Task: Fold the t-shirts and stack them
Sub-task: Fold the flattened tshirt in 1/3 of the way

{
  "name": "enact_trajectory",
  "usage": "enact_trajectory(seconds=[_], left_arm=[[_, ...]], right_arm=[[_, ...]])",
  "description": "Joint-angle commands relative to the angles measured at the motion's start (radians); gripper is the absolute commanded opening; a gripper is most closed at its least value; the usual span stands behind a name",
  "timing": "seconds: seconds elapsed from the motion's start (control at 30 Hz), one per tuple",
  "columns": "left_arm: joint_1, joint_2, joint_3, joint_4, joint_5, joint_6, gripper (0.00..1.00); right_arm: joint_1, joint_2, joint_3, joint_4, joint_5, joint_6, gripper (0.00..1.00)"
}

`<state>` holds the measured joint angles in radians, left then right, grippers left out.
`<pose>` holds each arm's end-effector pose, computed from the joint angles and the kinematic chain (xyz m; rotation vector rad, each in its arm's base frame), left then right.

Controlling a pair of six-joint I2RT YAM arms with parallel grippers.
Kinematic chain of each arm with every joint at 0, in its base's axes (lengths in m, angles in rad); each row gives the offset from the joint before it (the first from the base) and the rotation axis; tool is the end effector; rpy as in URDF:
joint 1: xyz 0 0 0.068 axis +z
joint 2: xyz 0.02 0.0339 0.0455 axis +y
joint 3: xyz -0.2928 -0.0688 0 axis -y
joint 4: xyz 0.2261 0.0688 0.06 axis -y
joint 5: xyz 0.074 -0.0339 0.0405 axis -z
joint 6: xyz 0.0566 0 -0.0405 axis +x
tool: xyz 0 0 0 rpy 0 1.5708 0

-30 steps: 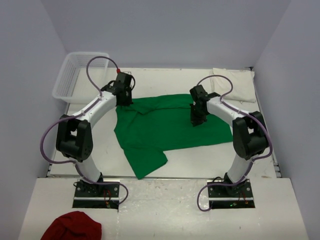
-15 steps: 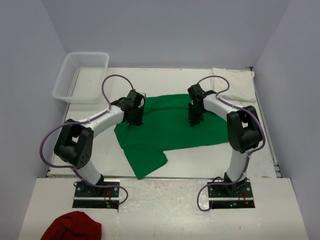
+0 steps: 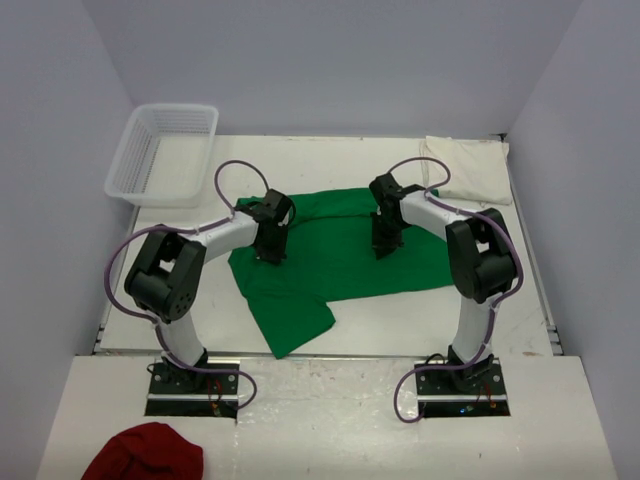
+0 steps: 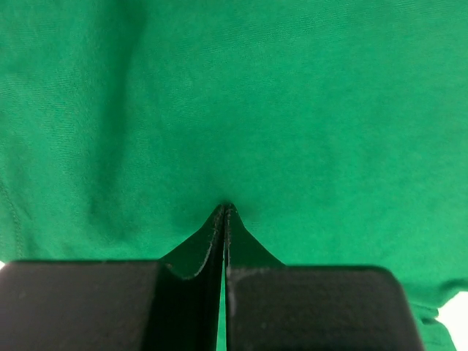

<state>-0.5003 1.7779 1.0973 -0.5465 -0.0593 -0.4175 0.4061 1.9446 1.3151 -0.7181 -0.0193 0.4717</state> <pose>0.2979 -0.1590 0.1815 0.1016 2.8023 -0.1410 0.3431 0.1487 0.1741 0.0933 2.9417 0.1659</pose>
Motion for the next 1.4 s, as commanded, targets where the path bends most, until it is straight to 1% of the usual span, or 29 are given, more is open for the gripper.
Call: enact_trajectory(seconds=[0.0,0.17,0.53,0.67,0.73,0.77,0.93,1.2,1.37], left_arm=[[-0.006,0.035,-0.011,-0.016,-0.034,-0.049,0.00],[-0.006,0.089,-0.025,-0.052,-0.034,-0.079,0.00],[0.002,0.063,-0.063,-0.076,-0.091,-0.098,0.00],[0.058,0.016,-0.089,-0.076,-0.102,-0.089,0.00],[0.098,-0.006,-0.118,-0.063,-0.067,-0.078,0.00],[0.142,-0.021,-0.128,-0.058,-0.056,-0.063,0.00],[0.229,-0.029,-0.142,-0.072,-0.059,-0.037,0.00],[0.230,-0.034,-0.093,-0.095,-0.073,-0.029,0.00],[0.207,-0.133,-0.086,-0.084,-0.091,-0.040,0.00]], right_arm=[[0.014,0.004,-0.020,0.023,-0.013,0.007,0.00],[0.046,0.008,-0.037,0.037,-0.018,0.011,0.00],[0.094,0.053,-0.014,0.032,-0.013,0.015,0.00],[0.094,0.063,0.003,0.011,0.018,0.012,0.00],[0.092,0.062,0.004,0.011,0.018,0.008,0.00],[0.092,0.062,0.007,0.009,0.018,0.007,0.00],[0.092,0.045,0.024,-0.001,0.018,0.004,0.00],[0.092,0.040,0.047,0.002,0.013,-0.024,0.00],[0.102,-0.006,0.041,0.049,0.018,-0.074,0.00]])
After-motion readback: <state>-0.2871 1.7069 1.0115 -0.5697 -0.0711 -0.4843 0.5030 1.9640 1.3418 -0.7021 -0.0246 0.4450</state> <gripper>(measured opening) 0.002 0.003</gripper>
